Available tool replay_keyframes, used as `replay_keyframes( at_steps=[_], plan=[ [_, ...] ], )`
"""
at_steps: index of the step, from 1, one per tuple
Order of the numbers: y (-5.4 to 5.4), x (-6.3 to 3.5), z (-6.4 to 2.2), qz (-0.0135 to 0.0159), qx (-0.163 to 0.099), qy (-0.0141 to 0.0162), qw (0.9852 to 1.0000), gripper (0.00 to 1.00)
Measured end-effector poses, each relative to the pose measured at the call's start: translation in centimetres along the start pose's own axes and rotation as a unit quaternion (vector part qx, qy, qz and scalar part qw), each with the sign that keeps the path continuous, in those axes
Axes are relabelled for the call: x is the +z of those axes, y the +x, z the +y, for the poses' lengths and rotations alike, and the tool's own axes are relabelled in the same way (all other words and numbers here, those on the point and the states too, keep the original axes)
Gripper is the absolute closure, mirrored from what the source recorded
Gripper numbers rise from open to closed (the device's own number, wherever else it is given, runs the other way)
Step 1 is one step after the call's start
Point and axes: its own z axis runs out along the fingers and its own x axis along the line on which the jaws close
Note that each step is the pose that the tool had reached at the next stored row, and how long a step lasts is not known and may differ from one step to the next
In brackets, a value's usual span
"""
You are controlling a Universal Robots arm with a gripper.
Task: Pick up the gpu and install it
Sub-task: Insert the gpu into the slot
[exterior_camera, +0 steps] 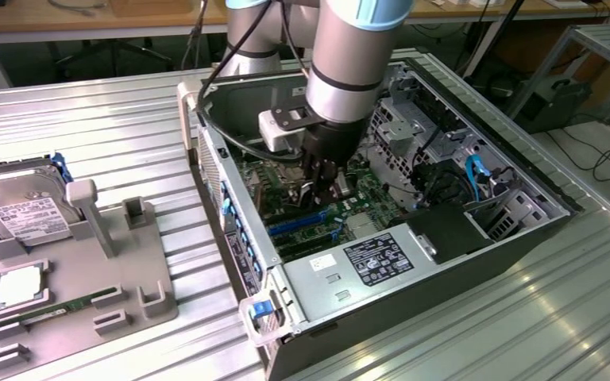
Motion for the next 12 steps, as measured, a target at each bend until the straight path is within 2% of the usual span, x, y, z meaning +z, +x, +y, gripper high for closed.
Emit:
replay_keyframes(
  at_steps=[12],
  plan=[
    [0.32,0.98,1.00,-0.0001,0.000,-0.0006,1.0000,0.72]
  ],
)
